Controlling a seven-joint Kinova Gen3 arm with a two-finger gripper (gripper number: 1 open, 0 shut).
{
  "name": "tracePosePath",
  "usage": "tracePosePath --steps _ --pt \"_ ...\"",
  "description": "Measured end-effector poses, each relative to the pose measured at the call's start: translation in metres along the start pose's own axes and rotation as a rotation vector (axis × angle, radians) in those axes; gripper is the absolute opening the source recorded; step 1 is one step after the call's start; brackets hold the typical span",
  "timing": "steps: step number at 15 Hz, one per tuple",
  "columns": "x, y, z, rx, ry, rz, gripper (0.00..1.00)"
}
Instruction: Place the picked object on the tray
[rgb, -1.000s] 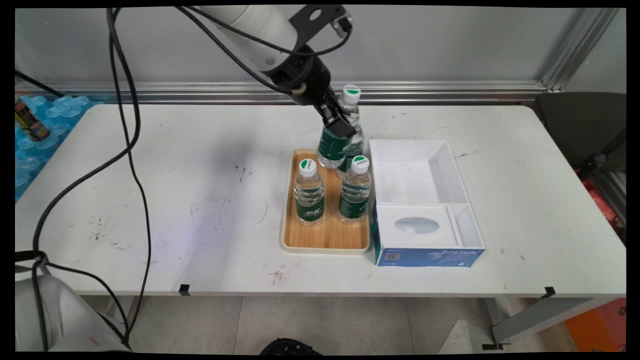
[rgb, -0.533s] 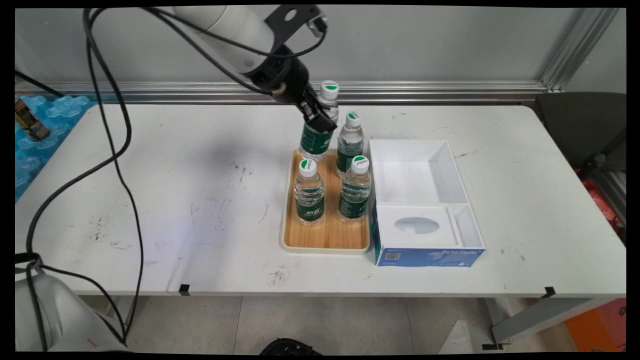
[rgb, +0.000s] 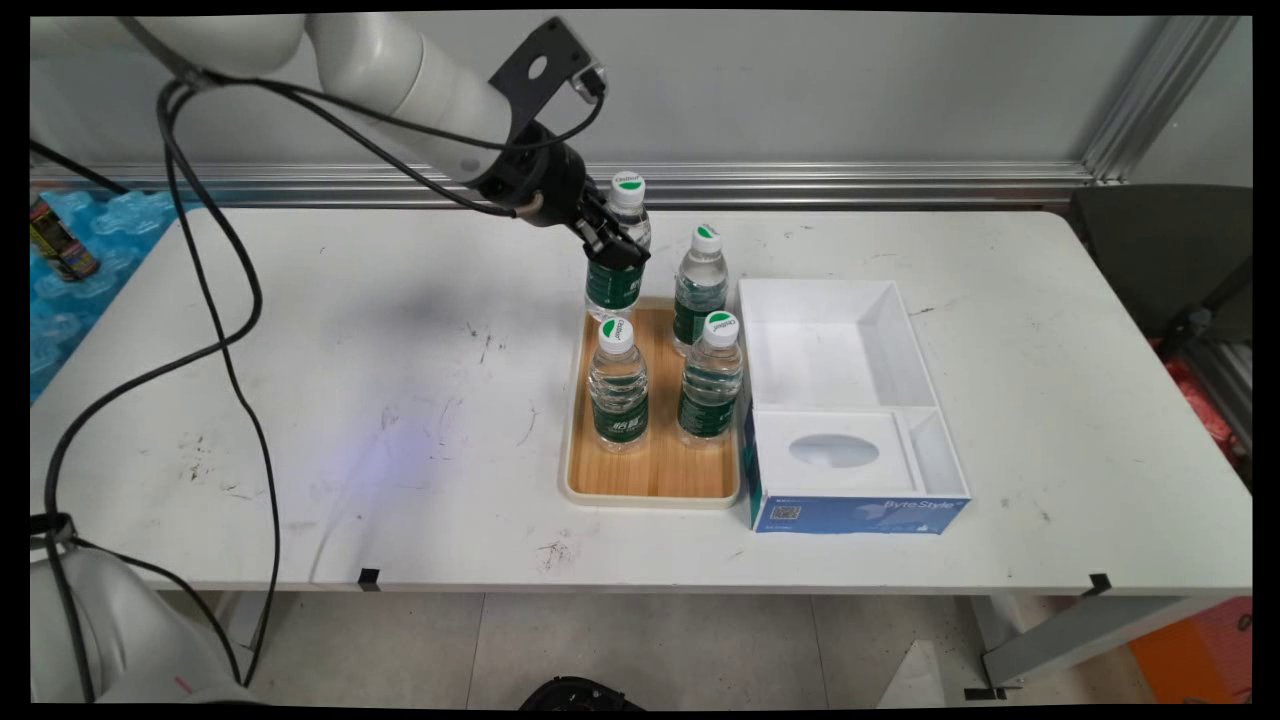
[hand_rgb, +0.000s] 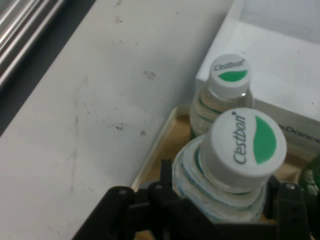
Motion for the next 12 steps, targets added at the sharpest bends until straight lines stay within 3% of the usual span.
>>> tracePosePath --steps 7,12 --pt "-0.017 -0.017 0.029 -0.023 0.025 0.004 0.00" --pt "-0.028 -0.020 0.043 -0.080 0.007 0.056 0.00"
